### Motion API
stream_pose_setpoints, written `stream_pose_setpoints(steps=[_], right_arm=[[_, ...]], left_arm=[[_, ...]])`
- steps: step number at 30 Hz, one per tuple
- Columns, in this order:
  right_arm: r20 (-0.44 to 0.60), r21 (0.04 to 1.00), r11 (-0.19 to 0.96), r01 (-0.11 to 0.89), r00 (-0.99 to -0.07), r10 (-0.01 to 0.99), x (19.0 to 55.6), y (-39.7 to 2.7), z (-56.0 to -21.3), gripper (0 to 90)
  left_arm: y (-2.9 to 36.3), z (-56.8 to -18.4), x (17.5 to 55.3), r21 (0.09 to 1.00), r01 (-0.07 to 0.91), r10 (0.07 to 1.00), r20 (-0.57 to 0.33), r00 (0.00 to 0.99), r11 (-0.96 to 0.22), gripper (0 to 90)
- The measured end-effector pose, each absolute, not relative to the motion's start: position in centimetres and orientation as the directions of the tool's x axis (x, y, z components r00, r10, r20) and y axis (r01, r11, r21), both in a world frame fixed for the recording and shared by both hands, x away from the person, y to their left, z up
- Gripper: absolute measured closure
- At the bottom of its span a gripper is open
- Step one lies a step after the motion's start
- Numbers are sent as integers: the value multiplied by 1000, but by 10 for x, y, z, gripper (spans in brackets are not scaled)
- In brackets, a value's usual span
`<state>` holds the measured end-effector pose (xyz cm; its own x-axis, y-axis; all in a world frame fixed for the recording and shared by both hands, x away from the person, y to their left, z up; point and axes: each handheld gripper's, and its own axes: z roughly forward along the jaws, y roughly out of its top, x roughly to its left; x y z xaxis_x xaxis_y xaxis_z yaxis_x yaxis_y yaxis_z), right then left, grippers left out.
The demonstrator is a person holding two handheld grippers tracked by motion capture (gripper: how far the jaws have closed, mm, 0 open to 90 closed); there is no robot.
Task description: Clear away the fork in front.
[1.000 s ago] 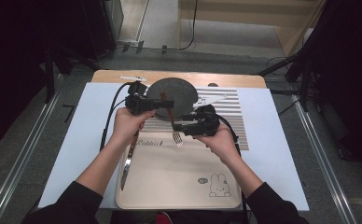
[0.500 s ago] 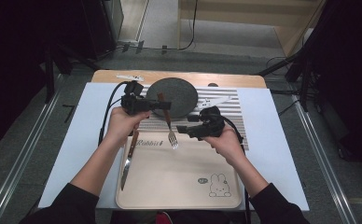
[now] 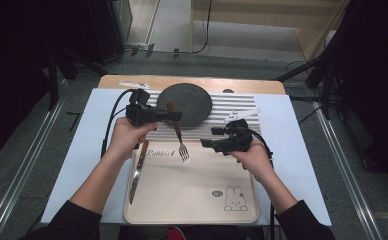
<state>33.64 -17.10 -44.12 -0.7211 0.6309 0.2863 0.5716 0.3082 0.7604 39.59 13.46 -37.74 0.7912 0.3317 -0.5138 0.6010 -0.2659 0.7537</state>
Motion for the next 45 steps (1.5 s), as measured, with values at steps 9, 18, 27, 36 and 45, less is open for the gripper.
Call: stream_pose_setpoints(steps=[9, 18, 27, 36, 45], right_arm=[[277, 756, 316, 573, -717, 639, 326, -181, -443, 299], [277, 757, 316, 571, -720, 636, 314, -187, -447, 299], [280, 752, 308, 583, -705, 651, 295, -203, -454, 299], [286, 742, 307, 596, -695, 660, 281, -215, -461, 299], [285, 745, 301, 595, -692, 663, 264, -225, -466, 299]], left_arm=[[141, -377, 390, 752, 599, 336, -508, 793, -275, 794], [145, -378, 389, 751, 599, 339, -507, 792, -276, 793], [145, -378, 385, 744, 602, 331, -512, 793, -291, 793], [153, -380, 377, 734, 604, 330, -512, 793, -311, 793], [161, -380, 367, 721, 599, 320, -510, 799, -347, 793]])
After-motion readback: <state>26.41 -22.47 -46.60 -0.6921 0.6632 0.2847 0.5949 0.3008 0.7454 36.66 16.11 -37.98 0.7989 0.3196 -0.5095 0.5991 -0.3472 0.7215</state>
